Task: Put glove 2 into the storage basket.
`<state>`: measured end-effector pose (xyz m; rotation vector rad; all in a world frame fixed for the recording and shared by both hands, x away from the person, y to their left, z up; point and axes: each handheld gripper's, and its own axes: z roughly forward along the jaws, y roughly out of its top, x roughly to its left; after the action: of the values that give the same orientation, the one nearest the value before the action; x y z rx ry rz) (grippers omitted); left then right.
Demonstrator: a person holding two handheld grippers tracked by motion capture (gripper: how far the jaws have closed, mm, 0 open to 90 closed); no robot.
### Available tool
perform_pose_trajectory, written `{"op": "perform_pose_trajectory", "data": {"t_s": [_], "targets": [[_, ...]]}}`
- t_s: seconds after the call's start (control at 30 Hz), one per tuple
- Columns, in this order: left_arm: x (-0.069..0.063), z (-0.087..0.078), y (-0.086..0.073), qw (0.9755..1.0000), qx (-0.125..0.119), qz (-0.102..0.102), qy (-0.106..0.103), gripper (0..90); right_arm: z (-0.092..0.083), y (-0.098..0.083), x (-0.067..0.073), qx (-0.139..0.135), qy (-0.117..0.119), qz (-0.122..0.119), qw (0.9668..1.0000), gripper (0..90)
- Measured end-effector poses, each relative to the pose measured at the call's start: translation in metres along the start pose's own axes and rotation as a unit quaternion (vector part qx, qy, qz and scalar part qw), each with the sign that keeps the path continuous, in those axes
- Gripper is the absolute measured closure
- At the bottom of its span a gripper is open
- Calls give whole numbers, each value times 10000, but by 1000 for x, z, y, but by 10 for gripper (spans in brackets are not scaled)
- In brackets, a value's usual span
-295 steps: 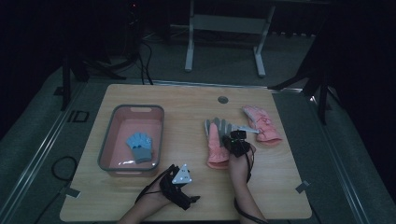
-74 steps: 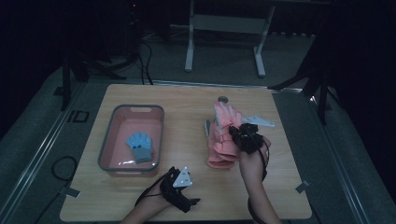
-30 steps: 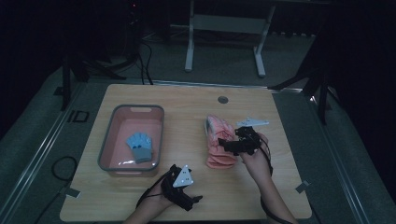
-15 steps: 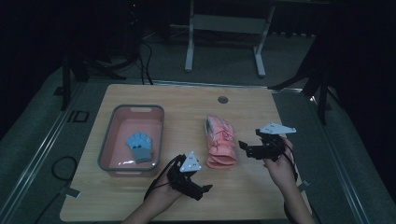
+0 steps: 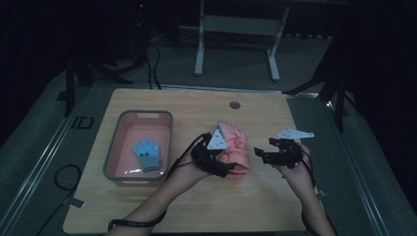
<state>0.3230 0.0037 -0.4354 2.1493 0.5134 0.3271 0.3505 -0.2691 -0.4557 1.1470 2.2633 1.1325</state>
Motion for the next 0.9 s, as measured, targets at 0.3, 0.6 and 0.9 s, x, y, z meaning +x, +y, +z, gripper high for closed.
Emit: {"op": "perform_pose_trajectory", "data": {"t_s": [0.3,0.6,0.9], "targets": [[23,30,23,9993,62,-115,362,451,17,6,-3,-58,124,99,9999,620],[48,62,10,9918,603,-879,705,282,46,12,-3,-26,375,259,9990,561],[70,86,-26,9727,1024,-1970,668,258,74,0,-3,363,617,637,9954,492]]}}
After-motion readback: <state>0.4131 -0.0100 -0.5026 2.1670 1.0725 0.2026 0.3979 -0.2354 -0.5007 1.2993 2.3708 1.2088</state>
